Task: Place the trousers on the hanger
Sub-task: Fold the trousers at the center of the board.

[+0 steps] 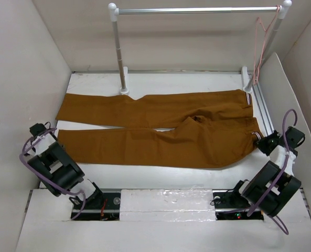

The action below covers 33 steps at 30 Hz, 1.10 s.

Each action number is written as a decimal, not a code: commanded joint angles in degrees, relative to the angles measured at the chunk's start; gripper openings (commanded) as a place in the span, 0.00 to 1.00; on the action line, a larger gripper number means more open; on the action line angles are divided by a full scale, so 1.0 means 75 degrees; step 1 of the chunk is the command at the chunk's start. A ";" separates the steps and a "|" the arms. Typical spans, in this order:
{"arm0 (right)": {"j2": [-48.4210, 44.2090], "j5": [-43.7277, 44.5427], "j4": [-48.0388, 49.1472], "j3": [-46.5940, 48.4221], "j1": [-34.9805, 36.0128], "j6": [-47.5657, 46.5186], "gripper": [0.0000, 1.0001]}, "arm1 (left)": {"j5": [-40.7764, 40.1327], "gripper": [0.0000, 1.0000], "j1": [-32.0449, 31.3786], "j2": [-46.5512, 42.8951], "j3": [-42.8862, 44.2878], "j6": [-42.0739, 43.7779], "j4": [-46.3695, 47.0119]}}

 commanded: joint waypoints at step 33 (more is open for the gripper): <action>0.5573 -0.0026 0.1256 0.7531 0.2299 0.1511 0.00 | -0.1666 0.00 -0.2855 0.2444 0.7793 -0.0675 -0.1005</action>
